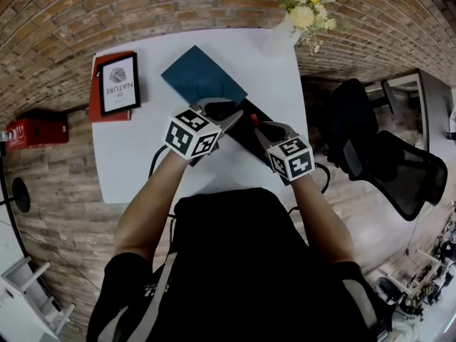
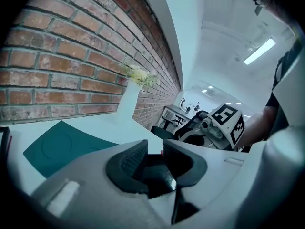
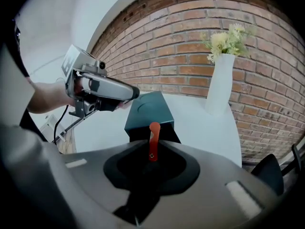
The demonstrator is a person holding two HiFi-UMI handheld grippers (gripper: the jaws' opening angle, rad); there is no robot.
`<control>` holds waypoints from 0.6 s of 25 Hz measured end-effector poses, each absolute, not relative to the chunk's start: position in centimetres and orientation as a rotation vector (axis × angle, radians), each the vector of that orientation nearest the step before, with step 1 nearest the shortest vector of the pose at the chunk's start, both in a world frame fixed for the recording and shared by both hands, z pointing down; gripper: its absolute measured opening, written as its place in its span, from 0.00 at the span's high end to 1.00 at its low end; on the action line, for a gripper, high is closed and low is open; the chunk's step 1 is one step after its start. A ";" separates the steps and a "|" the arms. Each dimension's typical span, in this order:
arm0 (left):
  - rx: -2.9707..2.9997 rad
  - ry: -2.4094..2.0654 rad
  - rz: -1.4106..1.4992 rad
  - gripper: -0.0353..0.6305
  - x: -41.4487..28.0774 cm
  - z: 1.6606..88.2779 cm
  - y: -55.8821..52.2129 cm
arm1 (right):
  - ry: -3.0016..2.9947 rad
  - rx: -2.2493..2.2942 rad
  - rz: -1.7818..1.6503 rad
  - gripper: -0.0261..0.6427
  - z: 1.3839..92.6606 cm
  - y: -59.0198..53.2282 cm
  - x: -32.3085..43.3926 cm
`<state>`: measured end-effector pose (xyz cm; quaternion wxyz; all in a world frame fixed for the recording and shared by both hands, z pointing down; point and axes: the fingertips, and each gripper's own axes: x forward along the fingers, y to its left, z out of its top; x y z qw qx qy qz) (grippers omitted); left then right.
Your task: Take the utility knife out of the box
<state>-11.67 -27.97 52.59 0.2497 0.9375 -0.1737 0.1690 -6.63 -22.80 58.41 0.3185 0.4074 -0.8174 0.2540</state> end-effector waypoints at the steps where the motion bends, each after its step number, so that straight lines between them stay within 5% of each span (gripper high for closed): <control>1: 2.554 -0.459 0.465 0.79 -11.5 52.5 -27.9 | -2.168 1.072 0.656 0.87 57.9 -22.8 -6.8; 15: 2.564 -0.339 0.497 0.78 -10.2 51.2 -26.8 | -2.349 1.014 0.434 0.87 52.9 -23.2 -9.8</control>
